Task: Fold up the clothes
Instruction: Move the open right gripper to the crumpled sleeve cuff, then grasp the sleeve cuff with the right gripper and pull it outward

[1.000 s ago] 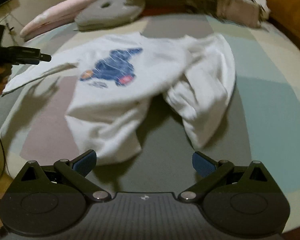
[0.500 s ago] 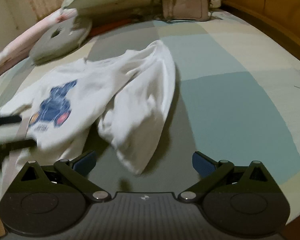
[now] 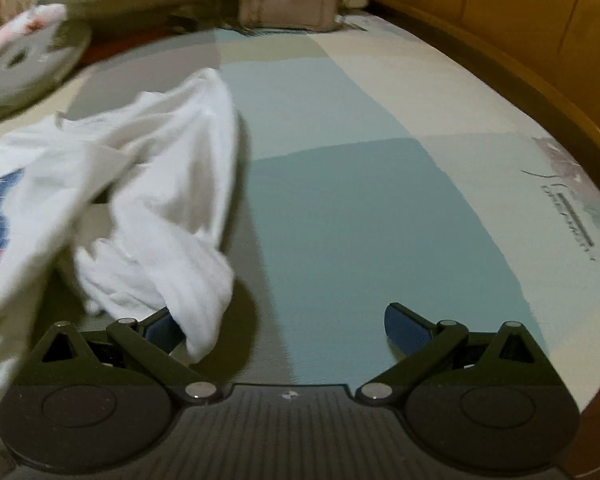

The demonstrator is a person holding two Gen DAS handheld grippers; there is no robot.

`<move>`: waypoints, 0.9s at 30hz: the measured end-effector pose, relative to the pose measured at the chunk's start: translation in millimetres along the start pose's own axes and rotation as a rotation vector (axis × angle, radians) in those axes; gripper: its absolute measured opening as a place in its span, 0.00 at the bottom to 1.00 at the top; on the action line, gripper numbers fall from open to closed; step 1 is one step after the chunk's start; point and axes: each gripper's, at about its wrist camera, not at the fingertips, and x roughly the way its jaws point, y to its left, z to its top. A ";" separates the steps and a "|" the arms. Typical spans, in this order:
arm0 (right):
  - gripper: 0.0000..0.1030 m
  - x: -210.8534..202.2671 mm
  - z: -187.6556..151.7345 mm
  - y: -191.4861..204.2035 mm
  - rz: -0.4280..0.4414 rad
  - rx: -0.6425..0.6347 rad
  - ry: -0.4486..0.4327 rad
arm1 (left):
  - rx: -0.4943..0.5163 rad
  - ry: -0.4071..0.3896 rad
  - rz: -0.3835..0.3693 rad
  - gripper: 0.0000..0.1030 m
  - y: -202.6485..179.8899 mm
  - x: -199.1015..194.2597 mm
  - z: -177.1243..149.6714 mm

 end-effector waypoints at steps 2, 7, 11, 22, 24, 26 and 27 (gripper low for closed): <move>1.00 4.6 4.5 -8.4 -0.037 -0.004 0.003 | 0.000 -0.005 -0.008 0.86 -0.1 -0.7 -0.3; 1.00 8.6 20.7 -24.3 -0.127 -0.024 -0.028 | -0.003 -0.007 -0.007 0.88 0.1 -1.2 -0.4; 1.00 16.5 38.4 -34.5 -0.191 -0.074 -0.046 | -0.017 -0.009 -0.007 0.88 2.2 -0.8 0.1; 1.00 40.2 78.7 -94.5 -0.370 -0.065 -0.050 | -0.023 -0.011 -0.013 0.88 9.3 -3.3 3.7; 1.00 31.7 78.9 -96.0 -0.311 -0.049 -0.047 | -0.007 -0.011 -0.016 0.88 8.4 -4.9 4.9; 1.00 22.5 78.7 -96.1 -0.245 -0.033 -0.044 | 0.020 -0.016 -0.021 0.88 5.4 -7.2 6.2; 1.00 15.8 77.7 -92.0 -0.189 -0.026 -0.046 | 0.030 -0.019 -0.019 0.88 3.7 -8.1 7.0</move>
